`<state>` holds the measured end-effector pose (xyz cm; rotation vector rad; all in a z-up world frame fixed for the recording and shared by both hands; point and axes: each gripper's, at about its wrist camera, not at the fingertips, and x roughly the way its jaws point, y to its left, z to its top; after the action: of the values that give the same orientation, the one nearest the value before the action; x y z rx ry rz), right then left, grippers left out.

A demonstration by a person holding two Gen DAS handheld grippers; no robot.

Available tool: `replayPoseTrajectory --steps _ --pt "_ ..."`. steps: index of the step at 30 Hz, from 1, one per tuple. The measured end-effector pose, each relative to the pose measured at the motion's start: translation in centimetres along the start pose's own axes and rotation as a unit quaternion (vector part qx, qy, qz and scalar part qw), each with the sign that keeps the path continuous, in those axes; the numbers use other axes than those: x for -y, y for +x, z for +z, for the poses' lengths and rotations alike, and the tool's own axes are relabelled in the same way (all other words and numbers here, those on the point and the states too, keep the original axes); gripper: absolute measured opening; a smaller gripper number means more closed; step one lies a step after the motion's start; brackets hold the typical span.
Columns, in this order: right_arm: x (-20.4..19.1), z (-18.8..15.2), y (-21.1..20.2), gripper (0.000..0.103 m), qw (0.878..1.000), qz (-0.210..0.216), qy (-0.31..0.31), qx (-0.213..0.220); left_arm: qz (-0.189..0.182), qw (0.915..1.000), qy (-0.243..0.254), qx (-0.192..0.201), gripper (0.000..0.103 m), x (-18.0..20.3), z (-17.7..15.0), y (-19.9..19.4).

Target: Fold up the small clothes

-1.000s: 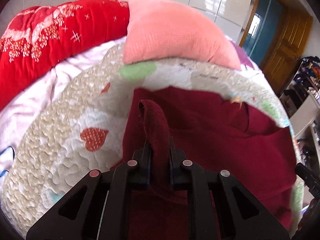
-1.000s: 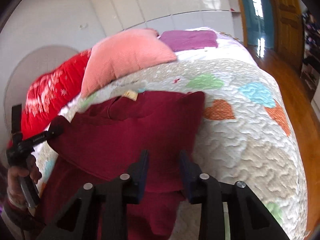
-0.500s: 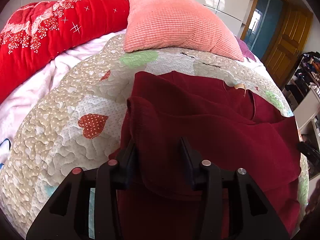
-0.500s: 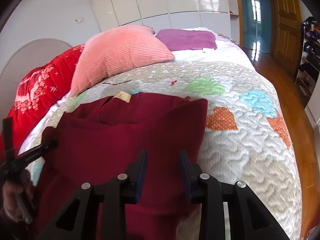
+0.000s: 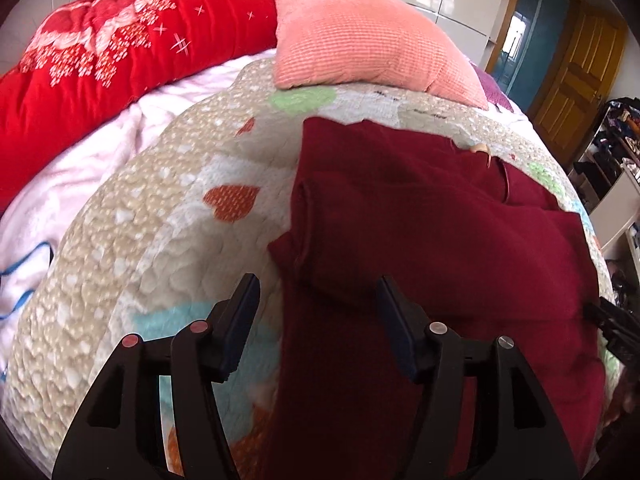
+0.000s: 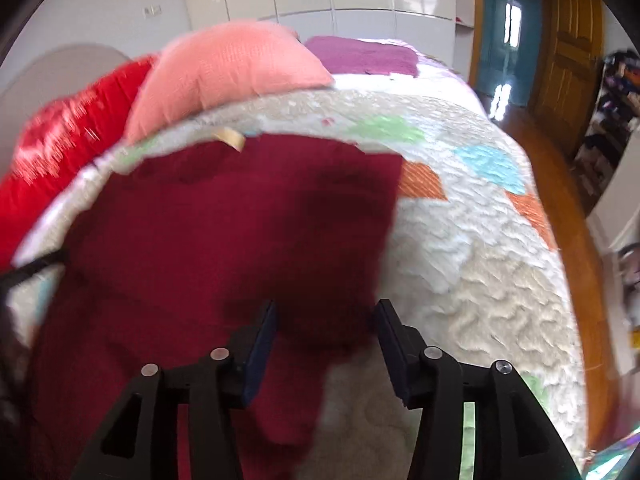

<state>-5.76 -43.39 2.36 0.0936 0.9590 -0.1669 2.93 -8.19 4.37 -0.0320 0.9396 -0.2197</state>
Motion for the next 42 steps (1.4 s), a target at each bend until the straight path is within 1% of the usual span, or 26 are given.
replayPoseTrajectory --steps 1,2,4,7,10,13,15,16,17,18,19,20,21,22,25,27,28,29,30,32,33,34,35,38,41,42 --pt "0.8 -0.2 -0.1 0.06 0.999 0.017 0.027 0.004 0.001 1.0 -0.003 -0.004 0.061 -0.2 -0.4 -0.1" --pt "1.2 -0.3 -0.5 0.06 0.999 0.025 0.045 0.003 0.001 1.0 -0.006 -0.008 0.061 -0.3 -0.9 -0.4" --pt "1.3 -0.4 -1.6 0.06 0.998 0.03 0.06 0.002 0.0 0.9999 -0.006 -0.008 0.061 -0.7 -1.9 -1.2" --pt "0.7 -1.3 -4.3 0.06 0.998 0.034 0.055 0.02 0.009 0.9999 0.002 -0.005 0.061 -0.9 -3.3 -2.6" --pt "-0.3 -3.8 -6.7 0.06 0.997 0.057 0.047 0.019 0.01 0.9999 0.004 -0.003 0.061 -1.1 -4.5 -3.8" --pt "-1.3 -6.8 -7.5 0.06 0.997 0.076 0.031 -0.002 0.012 0.9999 0.009 0.0 0.061 -1.0 -5.8 -5.1" --pt "-1.6 -8.3 -6.8 0.06 0.996 0.077 0.028 -0.02 0.011 0.9998 0.014 -0.001 0.061 -0.8 -6.5 -5.7" --pt "-1.6 -9.3 -6.6 0.06 0.997 0.076 0.027 -0.022 0.01 0.9998 0.016 -0.002 0.061 -0.7 -6.7 -5.8" --pt "-1.8 -9.7 -6.7 0.06 0.997 0.076 0.024 -0.013 0.008 0.9998 0.017 -0.004 0.061 -0.6 -7.1 -6.1" --pt "-1.9 -10.0 -7.0 0.056 0.997 0.077 0.017 -0.006 0.007 0.9998 0.017 -0.006 0.061 -0.5 -7.5 -6.3" --pt "-2.0 -10.2 -7.4 0.039 0.996 0.087 0.011 -0.003 0.005 0.9998 0.017 -0.008 0.061 -0.5 -7.7 -6.4" --pt "-2.2 -10.2 -7.8 0.028 0.995 0.1 0.009 0.0 0.003 0.9998 0.017 -0.01 0.061 -0.4 -8.1 -6.7" --pt "-2.2 -10.2 -8.3 0.011 0.994 0.105 0.009 0.005 0.0 0.9998 0.016 -0.012 0.061 -0.4 -8.5 -7.0" --pt "-2.2 -10.2 -8.9 0.007 0.994 0.107 0.009 0.013 -0.002 0.9998 0.016 -0.013 0.061 -0.5 -8.8 -7.2" --pt "-2.0 -11.1 -10.9 0.007 0.994 0.105 0.005 0.029 -0.005 0.9998 0.013 -0.013 0.061 -1.1 -10.4 -8.4" --pt "-1.7 -11.8 -10.7 0.007 0.996 0.087 0.004 0.023 -0.003 0.9998 0.009 -0.016 0.061 -1.8 -11.3 -9.1" --pt "-1.2 -12.3 -10.0 0.007 0.997 0.08 0.013 0.012 -0.003 0.9998 0.005 -0.019 0.061 -2.2 -11.8 -9.3" --pt "-0.7 -12.3 -9.5 0.007 0.996 0.085 0.03 0.004 -0.003 0.9997 0.001 -0.023 0.061 -2.6 -12.2 -9.5" --pt "0.0 -12.6 -9.4 0.007 0.993 0.101 0.053 0.001 -0.004 0.9996 -0.004 -0.028 0.061 -3.0 -12.6 -9.6" --pt "1.0 -13.4 -10.3 0.014 0.986 0.143 0.086 0.0 -0.015 0.999 -0.015 -0.039 0.061 -3.9 -13.4 -10.1" --pt "1.2 -13.9 -11.0 0.033 0.984 0.156 0.089 0.001 -0.021 0.9987 -0.02 -0.041 0.061 -4.3 -13.8 -10.3" --pt "1.2 -14.5 -11.6 0.055 0.983 0.159 0.088 0.002 -0.028 0.9983 -0.027 -0.044 0.061 -4.8 -14.2 -10.7" --pt "1.2 -15.3 -12.3 0.06 0.982 0.169 0.086 0.004 -0.035 0.9977 -0.034 -0.048 0.061 -5.1 -14.7 -11.0" --pt "1.1 -17.5 -13.2 0.061 0.971 0.221 0.081 -0.027 -0.06 0.996 -0.035 -0.057 0.061 -5.4 -15.9 -11.7" --pt "0.8 -19.7 -13.9 0.061 0.965 0.247 0.078 -0.038 -0.074 0.9947 -0.032 -0.065 0.072 -5.2 -16.9 -12.3" --pt "0.7 -20.3 -14.1 0.061 0.963 0.254 0.077 -0.041 -0.078 0.9941 -0.033 -0.068 0.072 -5.1 -17.2 -12.4"
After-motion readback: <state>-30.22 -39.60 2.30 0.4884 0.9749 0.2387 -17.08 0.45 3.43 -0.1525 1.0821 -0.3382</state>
